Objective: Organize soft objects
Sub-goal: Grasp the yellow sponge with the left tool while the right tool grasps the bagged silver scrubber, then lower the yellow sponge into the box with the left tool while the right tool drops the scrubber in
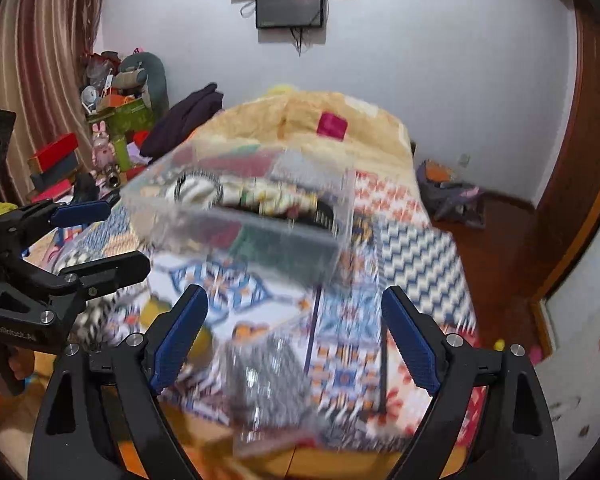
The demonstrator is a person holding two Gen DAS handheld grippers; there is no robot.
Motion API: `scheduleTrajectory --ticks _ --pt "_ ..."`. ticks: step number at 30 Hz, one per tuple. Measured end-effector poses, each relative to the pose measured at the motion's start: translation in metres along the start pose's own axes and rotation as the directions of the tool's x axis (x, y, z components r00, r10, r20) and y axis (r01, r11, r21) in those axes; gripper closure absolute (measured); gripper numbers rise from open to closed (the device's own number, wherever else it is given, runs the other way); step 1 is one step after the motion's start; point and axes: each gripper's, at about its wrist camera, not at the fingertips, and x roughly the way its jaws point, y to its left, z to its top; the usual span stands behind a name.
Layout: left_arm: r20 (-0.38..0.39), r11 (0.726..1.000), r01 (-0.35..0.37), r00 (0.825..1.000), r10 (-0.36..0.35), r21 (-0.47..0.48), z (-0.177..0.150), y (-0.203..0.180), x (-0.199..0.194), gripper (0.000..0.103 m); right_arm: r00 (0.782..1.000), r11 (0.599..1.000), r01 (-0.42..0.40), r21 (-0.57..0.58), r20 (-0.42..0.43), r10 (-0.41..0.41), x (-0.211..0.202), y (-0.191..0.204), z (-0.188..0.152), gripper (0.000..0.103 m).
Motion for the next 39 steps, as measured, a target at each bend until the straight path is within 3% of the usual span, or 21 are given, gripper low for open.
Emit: scheduleTrajectory --ticks 6,9,12,17,18,23,31,39 --pt "-0.085 1.000 0.026 0.996 -0.026 -0.003 -0.023 -0.014 0.023 0.004 0.996 0.999 -0.036 0.025 -0.082 0.038 0.012 -0.004 -0.032 0.017" --pt "-0.111 0.999 0.035 0.993 -0.036 -0.009 -0.030 -0.018 0.033 0.004 0.988 0.993 -0.084 0.087 -0.123 0.095 0.019 -0.011 -0.045 0.019" --pt "-0.127 0.999 0.048 0.991 -0.049 -0.011 -0.037 -0.020 0.040 0.008 0.975 0.986 -0.115 0.123 -0.176 0.136 0.028 -0.012 -0.055 0.031" --pt "-0.153 0.996 0.088 0.984 -0.091 -0.027 -0.043 -0.019 0.048 0.036 0.968 0.985 -0.139 0.101 -0.195 0.157 0.032 -0.003 -0.059 0.057" --pt "-0.149 0.995 0.090 0.984 -0.094 -0.033 -0.044 -0.018 0.048 0.036 0.969 0.986 -0.139 0.096 -0.195 0.155 0.032 -0.002 -0.060 0.060" --pt "-0.114 0.995 0.092 0.989 -0.096 -0.039 -0.041 -0.014 0.038 0.040 0.975 0.987 -0.126 0.097 -0.171 0.141 0.028 -0.001 -0.058 0.073" --pt "-0.045 0.996 0.076 0.996 -0.078 -0.040 -0.021 -0.005 0.019 0.041 0.990 0.992 -0.093 0.090 -0.101 0.102 0.014 -0.004 -0.036 0.074" --pt "0.070 0.998 0.033 0.997 -0.030 -0.045 0.019 0.012 -0.002 0.041 0.996 0.993 -0.084 0.087 0.044 0.080 -0.006 -0.005 0.009 0.074"
